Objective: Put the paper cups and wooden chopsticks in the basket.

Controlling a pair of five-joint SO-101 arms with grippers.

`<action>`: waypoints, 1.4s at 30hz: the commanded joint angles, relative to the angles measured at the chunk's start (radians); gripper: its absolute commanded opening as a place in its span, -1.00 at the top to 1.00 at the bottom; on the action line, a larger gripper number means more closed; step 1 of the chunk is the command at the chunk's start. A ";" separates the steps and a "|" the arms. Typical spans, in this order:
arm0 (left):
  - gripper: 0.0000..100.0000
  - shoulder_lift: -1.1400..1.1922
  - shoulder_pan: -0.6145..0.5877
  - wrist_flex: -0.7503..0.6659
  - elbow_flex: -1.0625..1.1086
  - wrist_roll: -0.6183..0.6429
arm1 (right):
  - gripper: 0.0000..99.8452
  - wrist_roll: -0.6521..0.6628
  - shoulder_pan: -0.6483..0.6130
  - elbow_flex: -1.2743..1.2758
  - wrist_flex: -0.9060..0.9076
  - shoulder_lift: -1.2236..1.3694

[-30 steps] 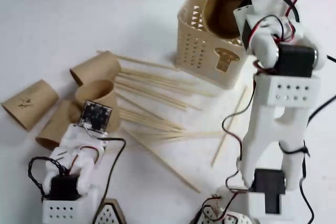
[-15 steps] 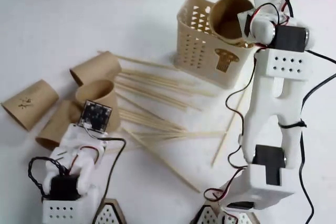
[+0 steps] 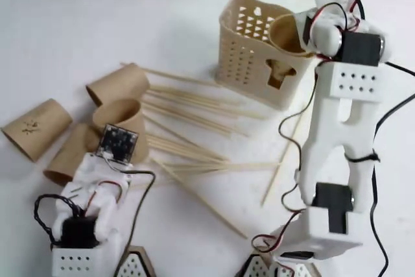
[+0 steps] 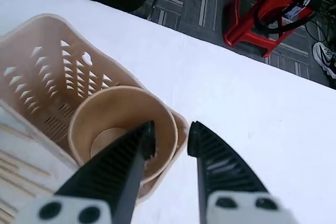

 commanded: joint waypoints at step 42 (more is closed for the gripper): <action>0.94 -0.005 -0.363 -0.023 -0.106 0.089 | 0.77 -0.585 -0.794 -0.020 0.280 0.180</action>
